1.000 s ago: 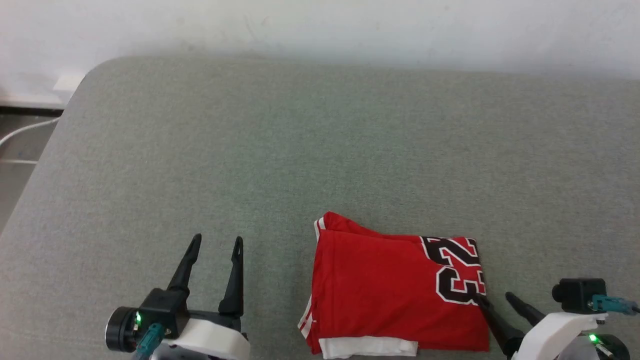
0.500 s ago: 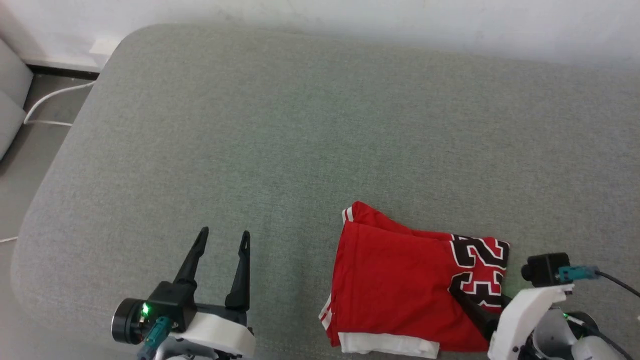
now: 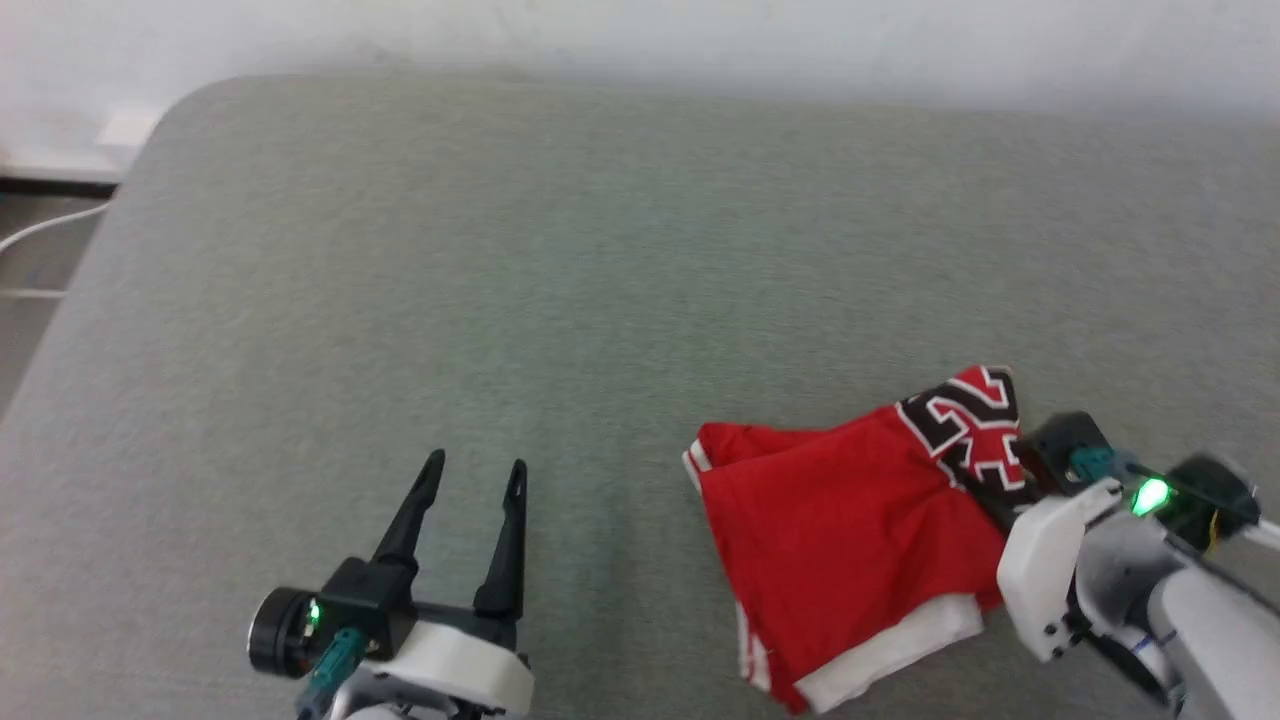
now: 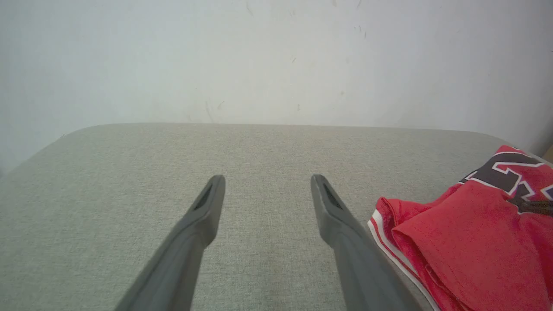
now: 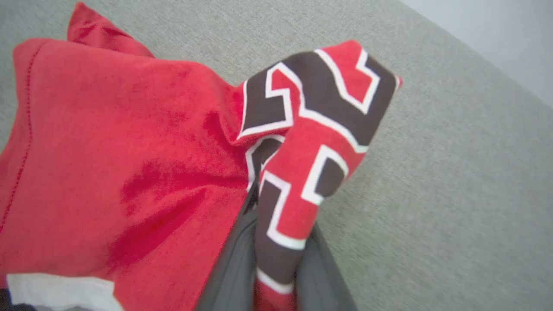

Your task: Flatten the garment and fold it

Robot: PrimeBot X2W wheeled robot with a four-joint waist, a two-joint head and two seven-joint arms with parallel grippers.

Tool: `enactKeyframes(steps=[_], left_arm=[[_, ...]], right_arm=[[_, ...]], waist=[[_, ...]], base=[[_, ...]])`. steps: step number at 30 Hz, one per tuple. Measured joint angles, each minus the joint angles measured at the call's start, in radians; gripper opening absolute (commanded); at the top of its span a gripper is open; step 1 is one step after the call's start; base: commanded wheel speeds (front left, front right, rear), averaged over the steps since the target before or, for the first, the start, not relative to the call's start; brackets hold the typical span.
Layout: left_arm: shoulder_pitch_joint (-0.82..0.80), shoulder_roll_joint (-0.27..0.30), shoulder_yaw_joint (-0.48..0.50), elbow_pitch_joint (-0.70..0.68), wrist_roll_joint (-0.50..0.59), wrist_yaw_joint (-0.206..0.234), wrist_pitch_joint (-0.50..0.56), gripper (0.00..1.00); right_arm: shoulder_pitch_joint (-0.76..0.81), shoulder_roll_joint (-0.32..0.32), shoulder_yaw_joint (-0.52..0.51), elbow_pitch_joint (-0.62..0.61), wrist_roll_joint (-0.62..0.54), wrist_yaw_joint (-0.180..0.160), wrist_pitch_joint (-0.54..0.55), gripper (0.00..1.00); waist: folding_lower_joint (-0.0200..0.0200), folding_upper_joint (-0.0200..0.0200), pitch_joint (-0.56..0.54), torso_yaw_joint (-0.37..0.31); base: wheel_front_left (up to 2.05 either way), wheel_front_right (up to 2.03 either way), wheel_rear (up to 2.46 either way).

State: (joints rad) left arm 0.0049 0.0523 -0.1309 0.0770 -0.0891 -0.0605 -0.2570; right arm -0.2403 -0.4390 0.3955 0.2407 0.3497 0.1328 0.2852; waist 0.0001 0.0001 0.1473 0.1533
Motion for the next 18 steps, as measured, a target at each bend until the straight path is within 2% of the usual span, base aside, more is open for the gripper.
enactKeyframes(steps=[5, 10, 13, 18], left_arm=[[-0.042, -0.001, -0.047, -0.006, -0.009, 0.0, 0.0, 1.0], [-0.119, -0.002, -0.095, -0.02, -0.011, 0.001, 0.0, 1.0], [-0.174, -0.002, -0.108, -0.024, 0.001, 0.001, 0.0, 1.0], [-0.258, -0.002, -0.131, -0.03, 0.02, -0.002, 0.0, 1.0]], right_arm=[[-0.12, -0.14, 0.106, -0.09, -0.106, 0.0, 0.091, 0.0], [-0.25, -0.308, 0.189, -0.141, -0.12, 0.0, 0.128, 0.0], [-0.324, -0.389, 0.188, -0.129, -0.135, 0.0, 0.105, 0.0], [-0.373, -0.467, 0.113, -0.029, -0.15, 0.0, 0.035, 0.0]], waist=[[0.0, 0.0, 0.006, -0.092], [0.0, 0.0, 0.037, -0.192], [0.0, 0.0, 0.076, -0.239], [0.0001, 0.0, 0.165, -0.292]], base=[[0.0, 0.0, 0.0], [0.0, 0.0, 0.0], [0.0, 0.0, 0.0], [0.0, 0.0, 0.0]])
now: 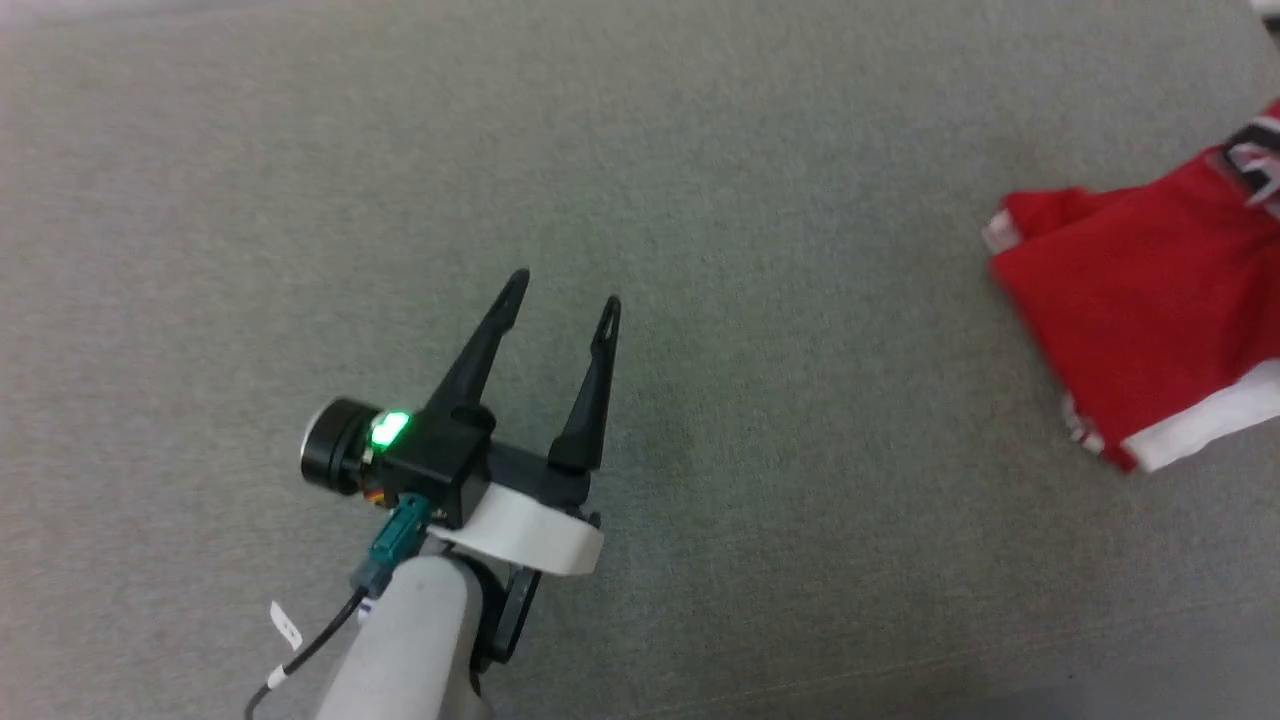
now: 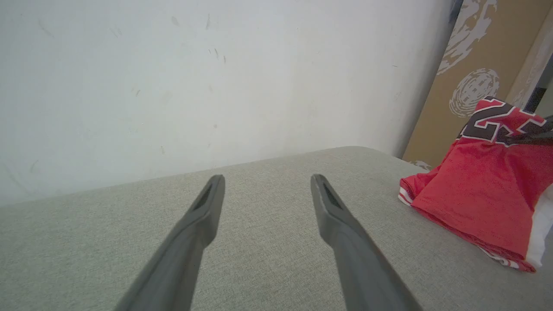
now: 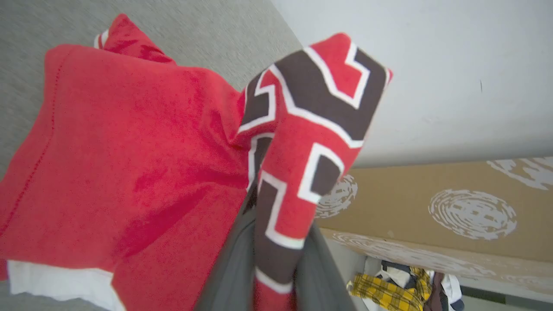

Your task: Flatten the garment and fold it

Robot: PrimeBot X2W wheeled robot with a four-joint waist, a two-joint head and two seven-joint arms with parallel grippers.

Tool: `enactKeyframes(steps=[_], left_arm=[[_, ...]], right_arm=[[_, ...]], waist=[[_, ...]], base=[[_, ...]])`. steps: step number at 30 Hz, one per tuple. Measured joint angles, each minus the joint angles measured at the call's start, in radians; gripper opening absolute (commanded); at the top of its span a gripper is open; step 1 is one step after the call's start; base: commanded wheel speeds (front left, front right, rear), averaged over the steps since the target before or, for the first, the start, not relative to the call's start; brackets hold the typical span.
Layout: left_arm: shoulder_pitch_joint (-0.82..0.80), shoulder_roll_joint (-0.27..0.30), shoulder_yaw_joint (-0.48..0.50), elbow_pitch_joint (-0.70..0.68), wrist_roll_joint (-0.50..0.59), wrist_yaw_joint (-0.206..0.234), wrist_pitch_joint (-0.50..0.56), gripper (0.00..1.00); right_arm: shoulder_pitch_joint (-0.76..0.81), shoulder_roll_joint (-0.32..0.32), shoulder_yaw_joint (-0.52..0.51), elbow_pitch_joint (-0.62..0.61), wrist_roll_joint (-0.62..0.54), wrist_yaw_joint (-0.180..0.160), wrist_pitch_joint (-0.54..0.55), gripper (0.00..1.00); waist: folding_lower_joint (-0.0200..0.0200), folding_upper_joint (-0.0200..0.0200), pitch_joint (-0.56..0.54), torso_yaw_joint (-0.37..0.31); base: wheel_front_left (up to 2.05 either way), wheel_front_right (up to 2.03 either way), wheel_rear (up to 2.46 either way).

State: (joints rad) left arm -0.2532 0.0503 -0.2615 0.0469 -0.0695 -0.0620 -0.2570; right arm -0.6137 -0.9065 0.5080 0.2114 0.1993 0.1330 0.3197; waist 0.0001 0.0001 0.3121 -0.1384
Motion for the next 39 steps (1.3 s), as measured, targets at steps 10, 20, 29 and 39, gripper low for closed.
enactKeyframes(steps=[10, 20, 29, 39], left_arm=[[-0.077, 0.002, -0.005, -0.005, 0.019, -0.009, 0.0, 1.0], [-0.099, -0.003, -0.009, -0.023, 0.026, -0.018, -0.001, 1.0], [-0.057, -0.005, 0.003, 0.014, 0.018, -0.018, -0.003, 1.0], [0.091, 0.0, 0.052, 0.022, -0.003, -0.005, -0.003, 1.0]], right_arm=[[0.025, -0.056, -0.154, 0.243, -0.04, 0.0, -0.157, 0.0], [0.025, -0.014, -0.357, 0.47, -0.137, 0.0, -0.246, 0.46], [0.019, 0.052, -0.382, 0.52, -0.172, -0.002, -0.217, 1.0], [-0.02, 0.076, -0.316, 0.36, -0.159, 0.0, -0.164, 1.0]], waist=[[0.0001, 0.0, 0.196, -0.014], [-0.0001, 0.0, 0.305, 0.047], [-0.0001, 0.0, 0.257, 0.078], [-0.0003, 0.0, 0.063, 0.071]], base=[[0.0, 0.0, 0.0], [0.0, 0.0, 0.0], [0.0, 0.0, 0.0], [0.0, 0.0, 0.0]])
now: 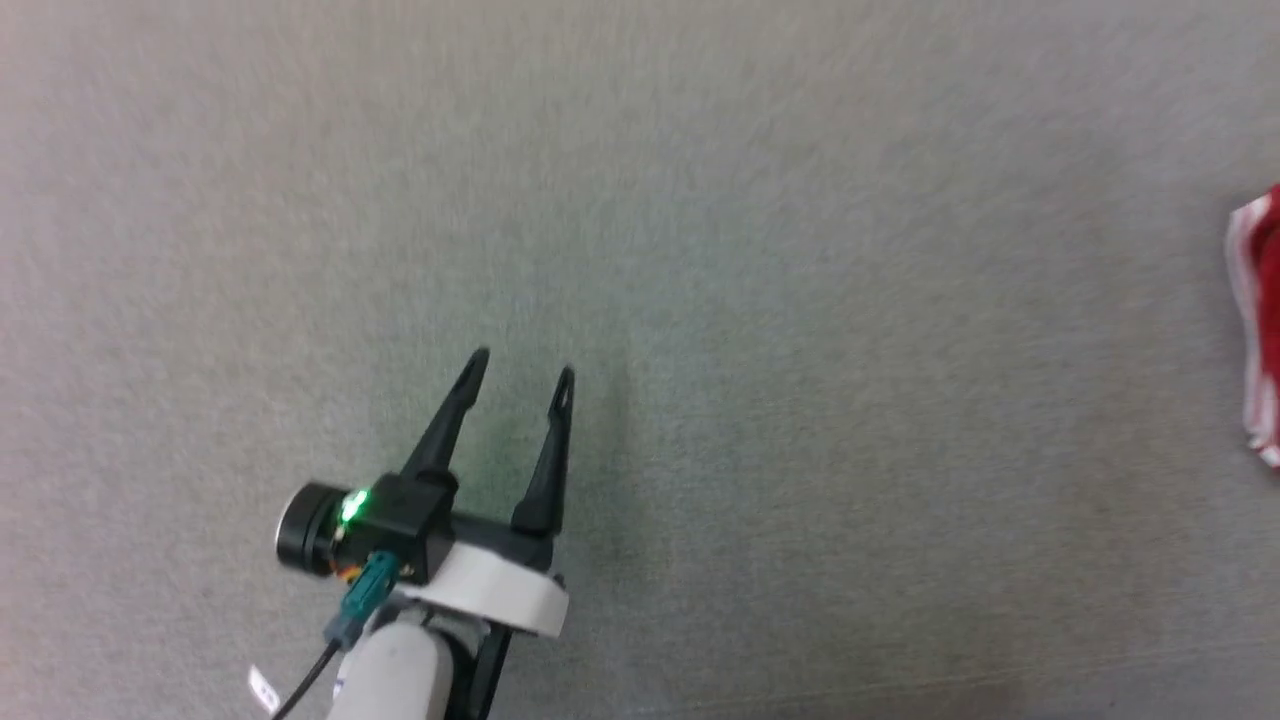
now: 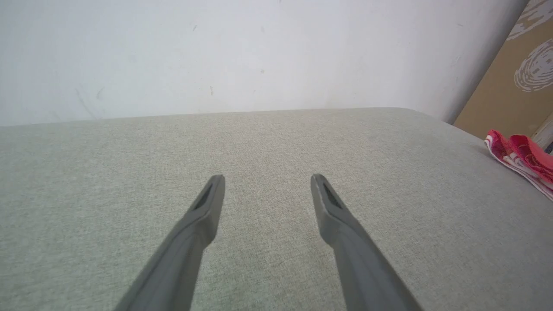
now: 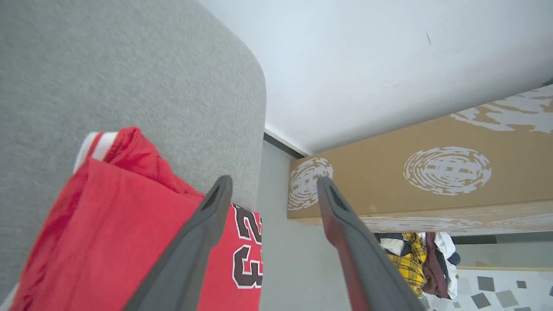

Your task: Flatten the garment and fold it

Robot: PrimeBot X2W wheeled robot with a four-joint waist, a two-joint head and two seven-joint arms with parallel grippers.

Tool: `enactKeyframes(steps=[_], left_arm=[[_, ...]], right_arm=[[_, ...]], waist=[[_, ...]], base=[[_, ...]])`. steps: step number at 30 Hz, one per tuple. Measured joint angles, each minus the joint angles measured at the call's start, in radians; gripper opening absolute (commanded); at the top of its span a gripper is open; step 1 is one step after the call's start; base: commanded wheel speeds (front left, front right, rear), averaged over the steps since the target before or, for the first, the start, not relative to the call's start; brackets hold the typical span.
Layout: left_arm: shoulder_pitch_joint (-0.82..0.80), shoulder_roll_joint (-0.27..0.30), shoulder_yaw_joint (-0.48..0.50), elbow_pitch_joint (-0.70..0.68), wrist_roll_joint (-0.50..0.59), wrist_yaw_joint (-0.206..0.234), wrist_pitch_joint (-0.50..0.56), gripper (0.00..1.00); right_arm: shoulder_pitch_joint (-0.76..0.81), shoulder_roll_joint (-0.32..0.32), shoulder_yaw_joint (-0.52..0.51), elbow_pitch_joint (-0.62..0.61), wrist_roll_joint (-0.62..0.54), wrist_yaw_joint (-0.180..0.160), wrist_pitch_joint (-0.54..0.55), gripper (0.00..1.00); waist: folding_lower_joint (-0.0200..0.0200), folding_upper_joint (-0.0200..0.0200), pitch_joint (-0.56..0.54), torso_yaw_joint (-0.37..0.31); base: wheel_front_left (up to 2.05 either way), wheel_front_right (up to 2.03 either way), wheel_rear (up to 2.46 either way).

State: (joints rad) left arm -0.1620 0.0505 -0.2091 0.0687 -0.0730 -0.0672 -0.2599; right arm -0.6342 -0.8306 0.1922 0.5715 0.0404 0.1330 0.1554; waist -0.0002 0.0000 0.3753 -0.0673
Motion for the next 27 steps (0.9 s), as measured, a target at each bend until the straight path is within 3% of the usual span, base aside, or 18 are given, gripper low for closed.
enactKeyframes(steps=[4, 7, 16, 21, 27], left_arm=[[0.049, 0.0, 0.023, -0.01, -0.007, 0.011, 0.0, 1.0], [0.09, 0.0, 0.057, -0.015, -0.037, 0.017, 0.0, 1.0], [0.152, 0.0, 0.121, -0.023, -0.051, 0.033, 0.0, 1.0], [0.18, 0.001, 0.142, -0.02, -0.05, 0.033, 0.0, 1.0], [0.204, 0.0, 0.144, -0.013, -0.047, 0.033, 0.0, 1.0]], right_arm=[[0.0, 0.038, -0.034, -0.108, 0.033, 0.0, -0.019, 1.0], [0.032, 0.117, -0.11, -0.237, 0.03, 0.0, -0.086, 1.0], [0.26, 0.423, -0.256, -0.48, 0.052, 0.0, -0.215, 1.0], [0.389, 0.566, -0.272, -0.572, 0.043, 0.0, -0.263, 1.0], [0.528, 0.713, -0.286, -0.585, 0.043, 0.0, -0.315, 1.0]], waist=[[-0.0002, 0.0001, -0.096, -0.011], [-0.0003, 0.0, -0.183, -0.015], [-0.0001, 0.0, -0.314, 0.018], [0.0001, 0.0, -0.348, 0.058], [0.0, 0.0, -0.372, 0.093]], base=[[0.0, 0.0, 0.0], [0.0, 0.0, 0.0], [0.0, 0.0, 0.0], [0.0, 0.0, 0.0], [0.0, 0.0, 0.0]])
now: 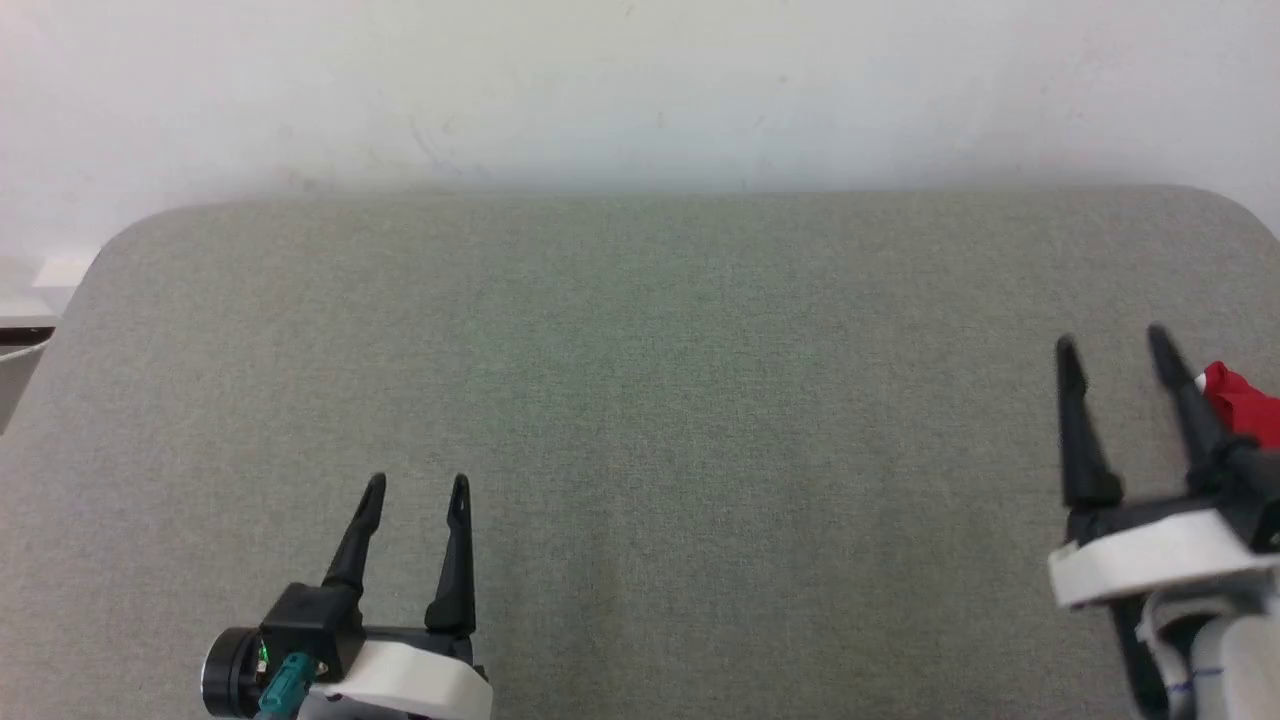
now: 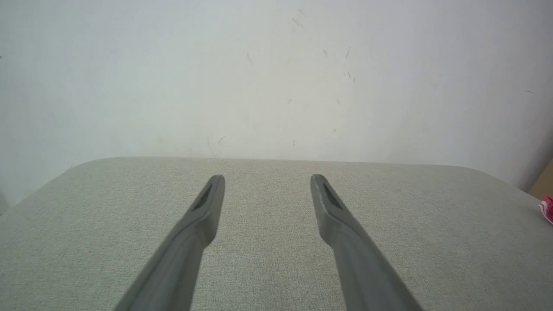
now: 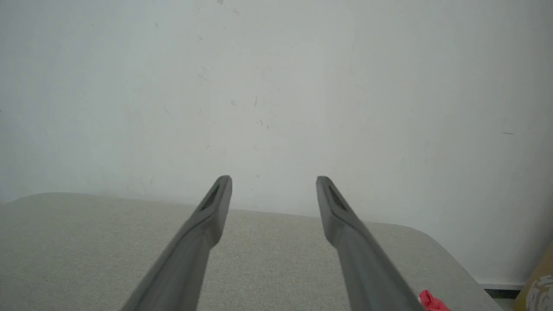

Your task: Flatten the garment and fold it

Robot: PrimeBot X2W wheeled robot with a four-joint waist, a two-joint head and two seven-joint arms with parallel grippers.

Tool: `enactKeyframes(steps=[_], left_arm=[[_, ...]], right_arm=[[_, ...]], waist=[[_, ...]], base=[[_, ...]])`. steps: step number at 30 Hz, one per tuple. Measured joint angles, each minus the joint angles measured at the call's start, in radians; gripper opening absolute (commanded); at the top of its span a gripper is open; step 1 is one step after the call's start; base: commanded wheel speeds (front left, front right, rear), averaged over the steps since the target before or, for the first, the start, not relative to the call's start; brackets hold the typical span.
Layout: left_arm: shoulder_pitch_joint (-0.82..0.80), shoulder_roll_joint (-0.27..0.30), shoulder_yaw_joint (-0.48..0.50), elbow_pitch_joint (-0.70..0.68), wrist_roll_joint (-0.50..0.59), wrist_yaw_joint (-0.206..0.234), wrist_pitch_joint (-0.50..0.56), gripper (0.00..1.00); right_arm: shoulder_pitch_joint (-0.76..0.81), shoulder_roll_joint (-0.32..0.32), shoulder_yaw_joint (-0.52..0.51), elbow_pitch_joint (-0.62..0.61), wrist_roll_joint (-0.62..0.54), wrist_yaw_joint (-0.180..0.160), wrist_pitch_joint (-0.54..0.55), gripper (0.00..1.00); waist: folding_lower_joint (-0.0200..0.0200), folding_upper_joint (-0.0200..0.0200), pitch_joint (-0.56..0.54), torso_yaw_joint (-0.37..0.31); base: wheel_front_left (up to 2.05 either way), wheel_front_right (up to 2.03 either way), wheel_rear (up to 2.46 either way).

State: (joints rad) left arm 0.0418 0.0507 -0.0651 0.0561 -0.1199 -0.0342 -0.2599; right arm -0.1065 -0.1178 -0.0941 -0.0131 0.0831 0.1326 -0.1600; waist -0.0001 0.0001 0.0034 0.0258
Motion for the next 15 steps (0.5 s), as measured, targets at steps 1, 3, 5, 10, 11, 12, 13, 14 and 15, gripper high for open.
enactKeyframes(steps=[1, 3, 5, 10, 11, 12, 13, 14, 15], left_arm=[[0.003, 0.0, 0.0, 0.003, 0.0, 0.0, 0.0, 1.0], [0.006, 0.0, 0.0, 0.01, -0.004, 0.0, 0.0, 1.0], [0.015, 0.0, 0.0, 0.014, -0.004, 0.0, 0.0, 1.0], [0.021, 0.0, -0.001, 0.028, -0.003, 0.004, 0.0, 1.0], [0.021, 0.0, -0.001, 0.029, -0.002, 0.006, 0.0, 1.0], [0.021, 0.0, -0.003, 0.033, 0.001, 0.008, 0.0, 1.0], [0.021, 0.001, -0.006, 0.04, 0.012, 0.008, 0.0, 1.0], [0.021, 0.001, -0.009, 0.042, 0.021, 0.007, 0.0, 1.0], [0.021, 0.001, -0.01, 0.043, 0.025, 0.007, 0.0, 1.0]], right_arm=[[0.019, 0.016, 0.003, 0.004, 0.002, 0.0, -0.007, 1.0], [0.053, 0.032, 0.022, 0.022, 0.003, 0.0, -0.019, 1.0], [0.082, 0.04, 0.041, 0.047, -0.013, 0.0, -0.025, 1.0], [0.112, 0.057, 0.053, 0.089, -0.026, 0.0, -0.046, 1.0], [0.112, 0.058, 0.06, 0.095, -0.039, 0.0, -0.048, 1.0], [0.112, 0.059, 0.063, 0.1, -0.053, 0.0, -0.053, 1.0], [0.113, 0.061, 0.062, 0.106, -0.057, 0.0, -0.057, 1.0], [0.113, 0.062, 0.06, 0.111, -0.056, 0.0, -0.061, 1.0], [0.114, 0.062, 0.06, 0.115, -0.056, 0.0, -0.064, 1.0]], waist=[[0.0, 0.0, -0.003, 0.003], [0.0001, 0.0, -0.008, 0.009], [0.0, 0.0001, -0.012, 0.013], [0.0001, 0.0, -0.016, 0.018], [0.0001, 0.0, -0.017, 0.018], [0.0001, 0.0, -0.017, 0.018], [0.0001, 0.0, -0.018, 0.018], [0.0002, 0.0, -0.019, 0.019], [0.0002, 0.0, -0.021, 0.02]], base=[[0.0, 0.0, 0.0], [0.0, 0.0, 0.0], [0.0, 0.0, 0.0], [0.0, 0.0, 0.0], [0.0, 0.0, 0.0], [0.0, 0.0, 0.0], [0.0, 0.0, 0.0], [0.0, 0.0, 0.0], [0.0, 0.0, 0.0]])
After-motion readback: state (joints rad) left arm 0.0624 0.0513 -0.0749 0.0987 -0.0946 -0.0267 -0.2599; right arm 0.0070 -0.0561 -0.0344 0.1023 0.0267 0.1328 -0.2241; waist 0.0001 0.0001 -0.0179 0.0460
